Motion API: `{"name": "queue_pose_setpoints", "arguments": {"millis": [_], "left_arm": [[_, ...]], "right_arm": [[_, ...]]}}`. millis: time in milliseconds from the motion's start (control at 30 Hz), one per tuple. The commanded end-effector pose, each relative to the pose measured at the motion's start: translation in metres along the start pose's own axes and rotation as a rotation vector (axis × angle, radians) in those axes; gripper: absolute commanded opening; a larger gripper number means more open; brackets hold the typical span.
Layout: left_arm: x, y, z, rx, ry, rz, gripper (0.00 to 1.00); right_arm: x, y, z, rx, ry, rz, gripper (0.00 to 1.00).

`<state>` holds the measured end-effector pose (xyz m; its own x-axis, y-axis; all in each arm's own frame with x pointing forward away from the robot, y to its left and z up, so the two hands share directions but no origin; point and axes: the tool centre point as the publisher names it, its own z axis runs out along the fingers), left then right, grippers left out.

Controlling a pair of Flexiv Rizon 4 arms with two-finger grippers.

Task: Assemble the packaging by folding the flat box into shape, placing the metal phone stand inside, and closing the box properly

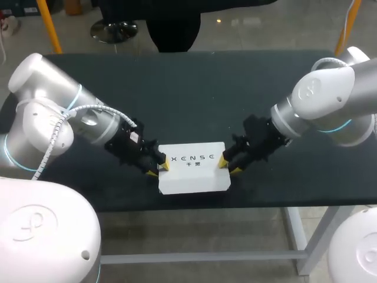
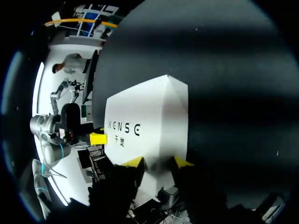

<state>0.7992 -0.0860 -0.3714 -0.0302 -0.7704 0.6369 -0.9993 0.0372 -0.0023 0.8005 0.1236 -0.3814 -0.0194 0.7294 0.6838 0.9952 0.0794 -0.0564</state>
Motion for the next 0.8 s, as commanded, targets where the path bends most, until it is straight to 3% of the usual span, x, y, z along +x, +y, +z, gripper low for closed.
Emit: {"name": "queue_pose_setpoints", "arguments": {"millis": [33, 800], "left_arm": [[0.0062, -0.0001, -0.0013, -0.008, -0.016, -0.005, 0.45], [0.0148, -0.0059, -0.0082, -0.049, -0.049, -0.038, 0.49]], "right_arm": [[0.0047, 0.0016, -0.0019, 0.014, -0.002, 0.003, 0.43], [0.0125, 0.0059, -0.0105, 0.062, -0.015, 0.051, 0.42]]}}
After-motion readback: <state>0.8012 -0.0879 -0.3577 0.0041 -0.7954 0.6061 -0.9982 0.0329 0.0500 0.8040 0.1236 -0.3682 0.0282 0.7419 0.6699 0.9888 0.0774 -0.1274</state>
